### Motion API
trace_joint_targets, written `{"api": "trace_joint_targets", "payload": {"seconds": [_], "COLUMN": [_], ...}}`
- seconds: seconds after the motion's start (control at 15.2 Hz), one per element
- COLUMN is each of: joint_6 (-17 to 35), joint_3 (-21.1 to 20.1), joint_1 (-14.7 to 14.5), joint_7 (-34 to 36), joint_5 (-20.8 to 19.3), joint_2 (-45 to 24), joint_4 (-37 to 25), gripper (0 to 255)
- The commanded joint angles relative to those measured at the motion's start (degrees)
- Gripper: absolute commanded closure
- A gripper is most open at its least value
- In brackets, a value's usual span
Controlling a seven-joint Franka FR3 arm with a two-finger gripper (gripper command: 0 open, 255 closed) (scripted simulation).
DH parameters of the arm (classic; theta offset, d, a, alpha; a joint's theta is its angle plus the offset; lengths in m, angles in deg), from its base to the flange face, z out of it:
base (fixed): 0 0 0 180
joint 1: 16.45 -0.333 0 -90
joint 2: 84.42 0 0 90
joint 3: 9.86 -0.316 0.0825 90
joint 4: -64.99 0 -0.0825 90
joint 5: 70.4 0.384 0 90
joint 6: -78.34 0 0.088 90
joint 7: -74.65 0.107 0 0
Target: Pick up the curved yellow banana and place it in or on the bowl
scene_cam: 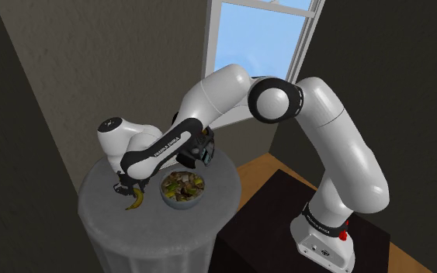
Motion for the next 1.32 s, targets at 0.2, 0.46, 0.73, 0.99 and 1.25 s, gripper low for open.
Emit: {"api": "trace_joint_targets", "payload": {"seconds": [0.2, 0.46, 0.73, 0.99, 1.25], "joint_6": [-1.62, -3.35, -5.18, -7.09, -9.10], "joint_3": [-0.57, -1.14, -1.68, -2.19, -2.67], "joint_1": [0.42, 0.78, 1.11, 1.40, 1.65], "joint_7": [-0.46, -0.97, -1.49, -2.04, -2.60], "joint_5": [0.64, 1.32, 2.00, 2.69, 3.37], "joint_2": [2.15, 4.21, 6.14, 7.96, 9.65], "joint_4": [0.55, 0.83, 0.89, 0.72, 0.31], "gripper": [255, 255, 255, 255, 255]}}
